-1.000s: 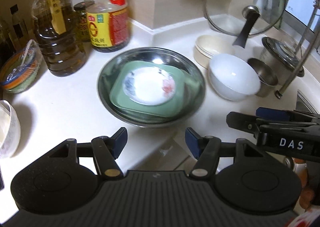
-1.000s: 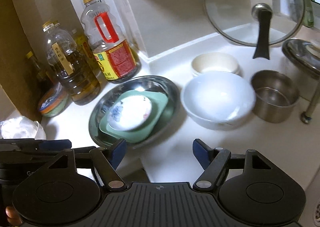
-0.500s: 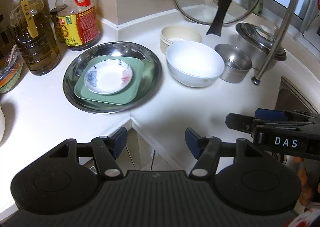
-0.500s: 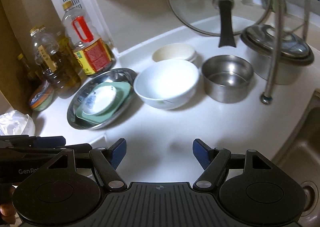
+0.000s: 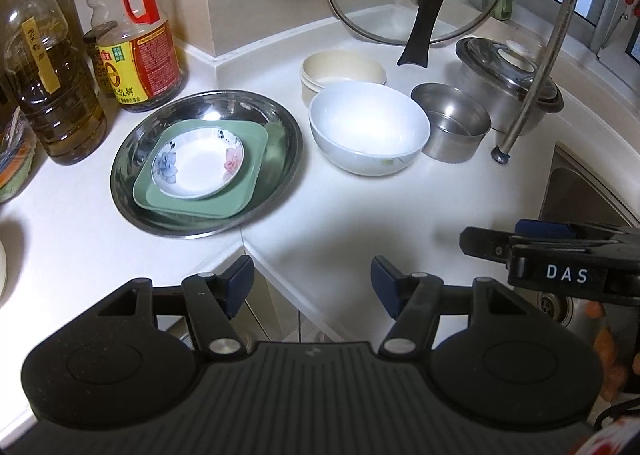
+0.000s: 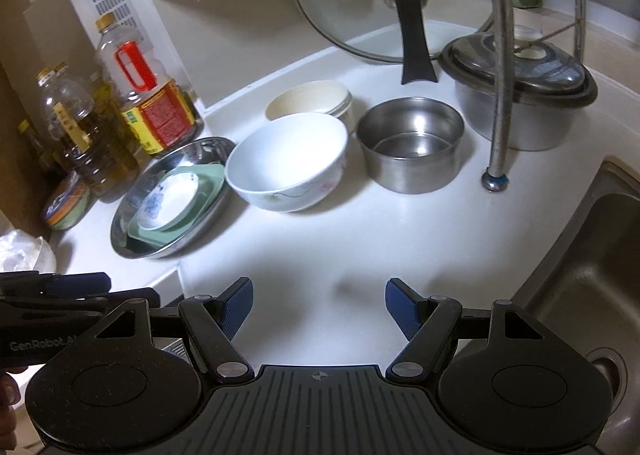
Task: Organize plates and bowls
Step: 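Withdraw both grippers and move them toward the cream bowl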
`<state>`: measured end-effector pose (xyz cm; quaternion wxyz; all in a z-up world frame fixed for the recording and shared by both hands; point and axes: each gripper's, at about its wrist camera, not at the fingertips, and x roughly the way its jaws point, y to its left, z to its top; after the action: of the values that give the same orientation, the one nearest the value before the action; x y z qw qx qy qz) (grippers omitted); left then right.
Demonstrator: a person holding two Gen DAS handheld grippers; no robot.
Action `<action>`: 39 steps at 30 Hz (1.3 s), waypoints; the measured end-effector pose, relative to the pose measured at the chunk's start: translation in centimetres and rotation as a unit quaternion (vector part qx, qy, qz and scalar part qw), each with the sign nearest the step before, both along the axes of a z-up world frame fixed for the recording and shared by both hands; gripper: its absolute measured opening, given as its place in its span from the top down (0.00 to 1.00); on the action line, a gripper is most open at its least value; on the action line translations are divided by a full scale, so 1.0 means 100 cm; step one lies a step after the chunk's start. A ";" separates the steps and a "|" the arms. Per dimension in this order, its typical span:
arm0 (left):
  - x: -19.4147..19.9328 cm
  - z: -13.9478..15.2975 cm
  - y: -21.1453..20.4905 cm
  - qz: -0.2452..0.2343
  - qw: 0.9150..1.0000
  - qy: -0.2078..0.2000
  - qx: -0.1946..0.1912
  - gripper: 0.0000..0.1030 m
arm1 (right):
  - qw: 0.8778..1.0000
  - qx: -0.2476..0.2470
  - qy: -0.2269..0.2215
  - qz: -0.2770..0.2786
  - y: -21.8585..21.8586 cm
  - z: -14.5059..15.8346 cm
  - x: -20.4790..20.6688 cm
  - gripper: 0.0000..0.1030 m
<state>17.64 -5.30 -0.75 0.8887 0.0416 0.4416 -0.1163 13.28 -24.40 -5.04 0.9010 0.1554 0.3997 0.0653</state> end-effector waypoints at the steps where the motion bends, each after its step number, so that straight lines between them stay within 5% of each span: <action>1: 0.003 0.000 0.000 -0.002 1.000 -0.001 0.000 0.36 | 1.000 0.000 0.003 -0.006 -0.001 0.000 0.001 0.29; 15: 0.062 0.011 0.007 -0.045 0.998 -0.048 0.010 0.08 | 0.995 0.013 -0.010 -0.099 -0.016 0.005 0.028 0.29; 39: 0.171 0.013 0.018 -0.069 0.995 -0.059 -0.031 0.17 | 0.995 -0.023 -0.055 -0.081 0.003 0.030 0.129 0.29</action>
<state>34.77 -3.47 0.54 0.9040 0.0517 0.3805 -0.1881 26.15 -24.06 -1.99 0.9273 0.1626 0.3370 -0.0086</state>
